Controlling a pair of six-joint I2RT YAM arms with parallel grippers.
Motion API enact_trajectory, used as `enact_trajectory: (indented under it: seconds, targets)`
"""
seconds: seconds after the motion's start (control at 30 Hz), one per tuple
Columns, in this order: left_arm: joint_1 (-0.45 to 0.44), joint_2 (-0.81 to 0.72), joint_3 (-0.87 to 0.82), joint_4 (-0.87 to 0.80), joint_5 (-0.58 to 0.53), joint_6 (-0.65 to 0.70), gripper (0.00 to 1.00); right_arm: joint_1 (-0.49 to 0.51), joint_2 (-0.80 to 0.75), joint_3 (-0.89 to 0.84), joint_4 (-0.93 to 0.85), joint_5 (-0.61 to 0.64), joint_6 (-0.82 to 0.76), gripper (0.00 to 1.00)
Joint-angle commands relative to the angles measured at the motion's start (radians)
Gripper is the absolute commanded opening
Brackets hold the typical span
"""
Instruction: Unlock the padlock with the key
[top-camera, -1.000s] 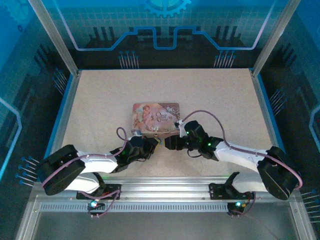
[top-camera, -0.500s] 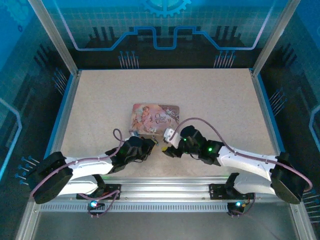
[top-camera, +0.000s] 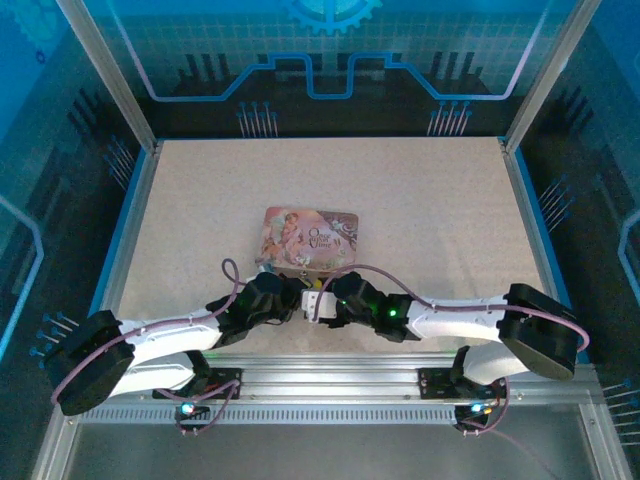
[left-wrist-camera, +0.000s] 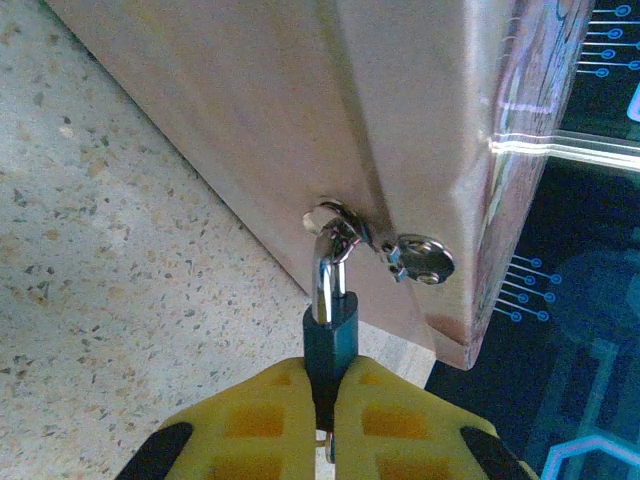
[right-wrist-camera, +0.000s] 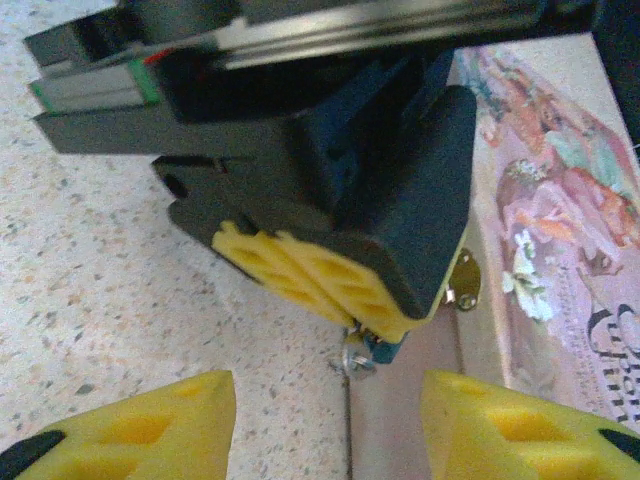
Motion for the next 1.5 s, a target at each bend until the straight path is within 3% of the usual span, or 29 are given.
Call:
enact_trajectory:
  seconds: [0.0, 0.6, 1.03, 1.47]
  targets:
    - [0.005, -0.03, 0.042, 0.043, -0.007, -0.003, 0.09, 0.008, 0.024, -0.016, 0.092, 0.03, -0.007, 0.51]
    - [0.008, -0.028, 0.038, 0.051, 0.002, -0.011, 0.08, -0.028, 0.111, -0.044, 0.22, 0.034, 0.059, 0.32]
    - [0.009, -0.023, 0.04, 0.053, 0.006, -0.014, 0.08, -0.042, 0.145, -0.043, 0.265, 0.027, 0.087, 0.25]
    - [0.01, -0.004, 0.041, 0.071, 0.016, -0.02, 0.08, -0.058, 0.149, -0.056, 0.308, 0.05, 0.144, 0.03]
